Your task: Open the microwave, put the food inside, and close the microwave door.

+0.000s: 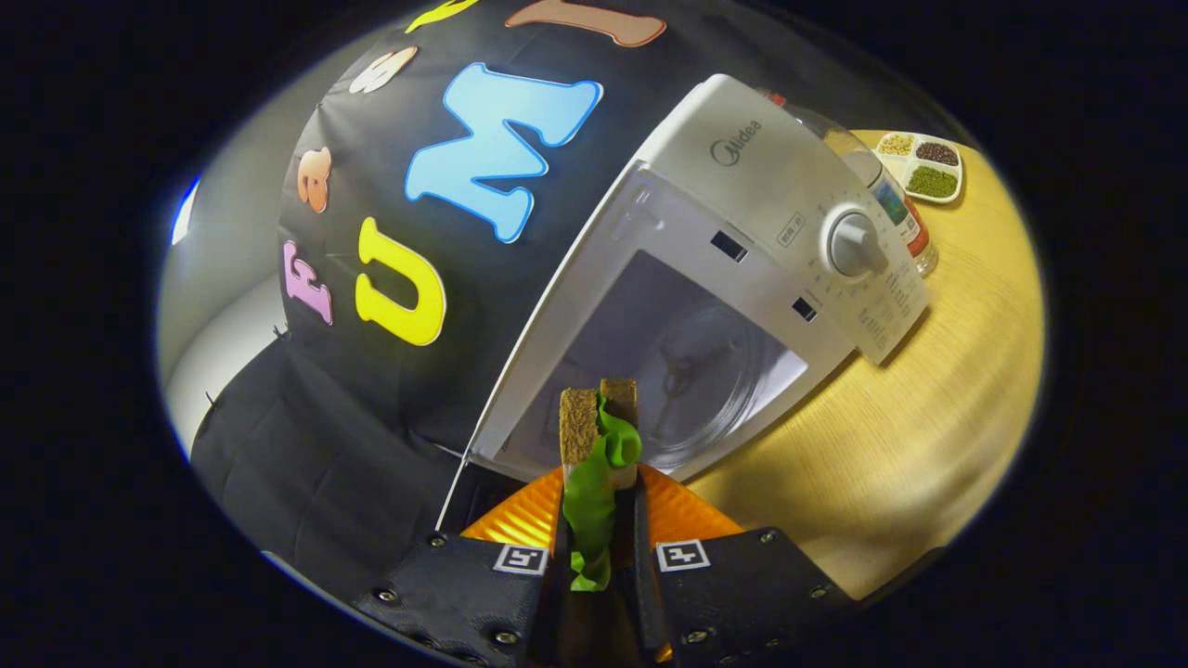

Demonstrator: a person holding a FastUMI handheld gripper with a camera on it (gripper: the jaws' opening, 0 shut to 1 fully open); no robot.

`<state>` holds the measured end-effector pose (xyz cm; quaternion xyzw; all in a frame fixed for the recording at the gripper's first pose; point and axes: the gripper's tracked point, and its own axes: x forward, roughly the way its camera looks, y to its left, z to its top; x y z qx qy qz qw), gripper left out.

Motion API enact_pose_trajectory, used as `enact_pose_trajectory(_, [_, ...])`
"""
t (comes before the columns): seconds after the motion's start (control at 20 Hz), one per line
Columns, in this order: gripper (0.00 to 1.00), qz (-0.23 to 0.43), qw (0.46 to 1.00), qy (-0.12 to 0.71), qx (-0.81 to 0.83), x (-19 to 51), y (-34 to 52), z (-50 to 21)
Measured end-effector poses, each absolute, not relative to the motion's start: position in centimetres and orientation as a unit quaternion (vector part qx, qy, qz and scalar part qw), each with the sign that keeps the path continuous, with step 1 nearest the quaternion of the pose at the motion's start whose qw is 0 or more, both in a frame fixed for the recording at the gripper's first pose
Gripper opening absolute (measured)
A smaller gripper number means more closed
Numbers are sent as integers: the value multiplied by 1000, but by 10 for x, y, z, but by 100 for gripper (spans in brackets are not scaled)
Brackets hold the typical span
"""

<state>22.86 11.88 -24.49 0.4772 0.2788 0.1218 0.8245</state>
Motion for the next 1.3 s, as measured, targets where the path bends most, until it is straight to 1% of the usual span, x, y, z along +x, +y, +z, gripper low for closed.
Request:
enact_pose_trajectory(0.35, [28,80,842,246,473,279,135,-282])
enact_pose_trajectory(0.75, [28,32,849,244,467,323,140,-320])
enact_pose_trajectory(0.8, [33,24,852,245,462,326,138,-325])
enact_pose_trajectory(0.85, [34,18,855,249,455,327,137,-327])
enact_pose_trajectory(1.0, [50,0,877,267,399,320,129,-339])
enact_pose_trajectory(1.1, [75,6,894,254,370,315,129,-327])
enact_pose_trajectory(1.15, [97,0,902,252,350,314,123,-325])
enact_pose_trajectory(1.3, [97,-15,929,245,278,301,109,-316])
